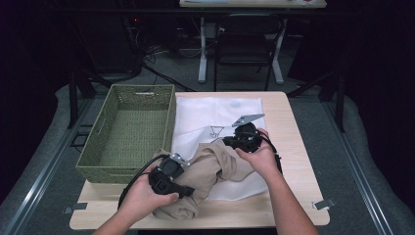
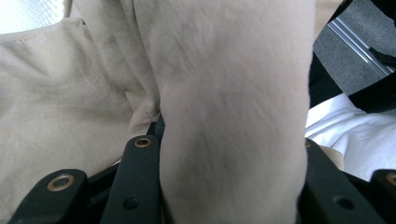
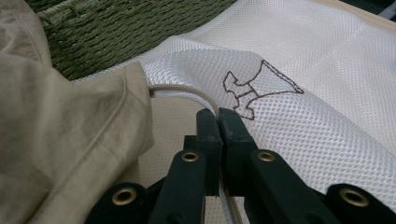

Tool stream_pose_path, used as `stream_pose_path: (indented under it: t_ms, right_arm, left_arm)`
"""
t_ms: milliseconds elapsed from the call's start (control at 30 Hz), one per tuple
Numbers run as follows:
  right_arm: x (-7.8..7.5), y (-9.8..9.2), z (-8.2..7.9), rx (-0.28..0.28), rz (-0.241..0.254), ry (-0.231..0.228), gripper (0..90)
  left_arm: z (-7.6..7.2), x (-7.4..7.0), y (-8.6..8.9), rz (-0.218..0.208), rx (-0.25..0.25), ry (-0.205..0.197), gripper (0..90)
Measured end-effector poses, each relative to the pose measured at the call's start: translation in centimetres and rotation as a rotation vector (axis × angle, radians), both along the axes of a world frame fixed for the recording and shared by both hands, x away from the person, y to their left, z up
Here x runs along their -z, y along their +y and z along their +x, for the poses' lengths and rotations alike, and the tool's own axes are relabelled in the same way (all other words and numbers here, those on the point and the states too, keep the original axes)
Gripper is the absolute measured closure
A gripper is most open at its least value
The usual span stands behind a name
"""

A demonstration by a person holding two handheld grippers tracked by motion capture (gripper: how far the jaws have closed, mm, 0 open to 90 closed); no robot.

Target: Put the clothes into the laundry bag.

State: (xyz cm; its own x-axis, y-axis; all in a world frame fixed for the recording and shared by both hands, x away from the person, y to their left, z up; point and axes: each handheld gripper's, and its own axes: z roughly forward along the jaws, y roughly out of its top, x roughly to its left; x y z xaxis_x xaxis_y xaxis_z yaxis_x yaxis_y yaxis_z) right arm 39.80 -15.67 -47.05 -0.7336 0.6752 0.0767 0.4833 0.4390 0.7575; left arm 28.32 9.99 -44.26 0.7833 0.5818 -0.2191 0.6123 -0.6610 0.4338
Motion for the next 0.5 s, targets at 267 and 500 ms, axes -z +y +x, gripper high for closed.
stream_pose_path:
  t_ms: [267,500]
  right_arm:
    - [-0.1,0.1,-0.1,-0.002,0.004,-0.001,87.7]
    - [-0.5,0.1,-0.3,-0.008,0.008,-0.012,87.7]
  left_arm:
    - [0.3,1.2,-0.8,0.011,0.012,-0.002,63.5]
    - [0.5,2.2,-1.3,0.011,0.004,0.015,63.5]
